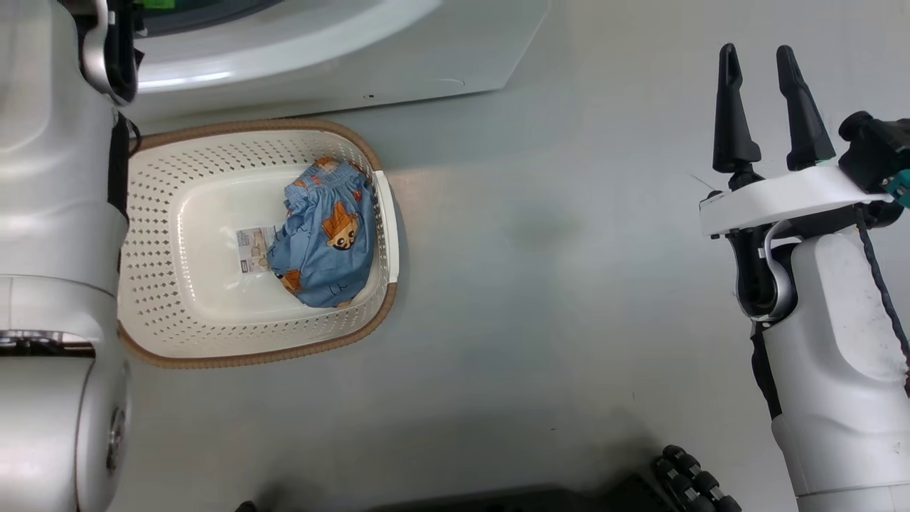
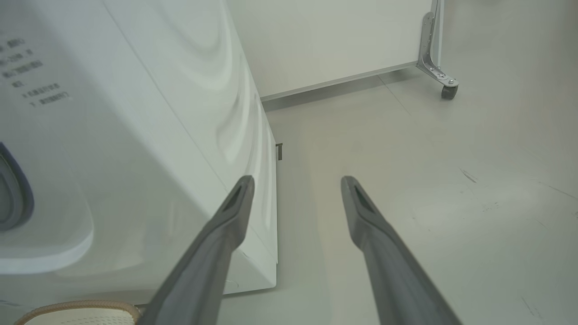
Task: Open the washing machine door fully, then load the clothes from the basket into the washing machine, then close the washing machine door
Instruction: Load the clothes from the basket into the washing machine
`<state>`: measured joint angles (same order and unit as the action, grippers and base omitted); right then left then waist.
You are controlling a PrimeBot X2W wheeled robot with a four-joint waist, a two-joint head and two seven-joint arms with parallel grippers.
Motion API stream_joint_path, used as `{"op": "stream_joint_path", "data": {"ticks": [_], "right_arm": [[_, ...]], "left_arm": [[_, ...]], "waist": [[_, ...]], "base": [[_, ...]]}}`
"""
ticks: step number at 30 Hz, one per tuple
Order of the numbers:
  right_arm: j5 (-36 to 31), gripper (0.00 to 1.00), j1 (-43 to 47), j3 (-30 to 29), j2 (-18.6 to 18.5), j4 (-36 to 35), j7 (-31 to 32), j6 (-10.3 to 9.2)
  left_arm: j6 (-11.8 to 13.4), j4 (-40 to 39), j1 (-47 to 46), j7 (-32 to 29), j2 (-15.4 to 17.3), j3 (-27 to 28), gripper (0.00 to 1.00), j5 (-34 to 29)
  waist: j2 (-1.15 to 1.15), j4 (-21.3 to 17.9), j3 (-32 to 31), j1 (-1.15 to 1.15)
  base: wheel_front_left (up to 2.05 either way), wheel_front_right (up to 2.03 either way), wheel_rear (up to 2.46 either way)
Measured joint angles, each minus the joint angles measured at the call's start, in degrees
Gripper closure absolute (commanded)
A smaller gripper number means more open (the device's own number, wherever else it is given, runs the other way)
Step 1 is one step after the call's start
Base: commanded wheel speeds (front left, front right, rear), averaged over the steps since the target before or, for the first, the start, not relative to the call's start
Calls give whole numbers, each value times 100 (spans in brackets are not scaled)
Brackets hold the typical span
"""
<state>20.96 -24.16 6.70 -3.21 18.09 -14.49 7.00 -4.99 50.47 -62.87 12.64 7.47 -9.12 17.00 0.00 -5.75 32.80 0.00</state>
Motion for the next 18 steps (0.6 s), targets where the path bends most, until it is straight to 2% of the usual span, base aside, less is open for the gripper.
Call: {"op": "stream_joint_path", "data": {"ticks": [5,18], "right_arm": [[-81,0,26,-11,-1,40,0,0],[-138,0,361,-63,-32,145,0,0]], "left_arm": [[-2,-7,281,62,-101,18,0,65],[-3,-277,1081,164,-102,113,0,77]], "waist": [[0,59,-299,0],[0,228,-1012,0]], "base": [[0,0,0],[0,0,0]]}}
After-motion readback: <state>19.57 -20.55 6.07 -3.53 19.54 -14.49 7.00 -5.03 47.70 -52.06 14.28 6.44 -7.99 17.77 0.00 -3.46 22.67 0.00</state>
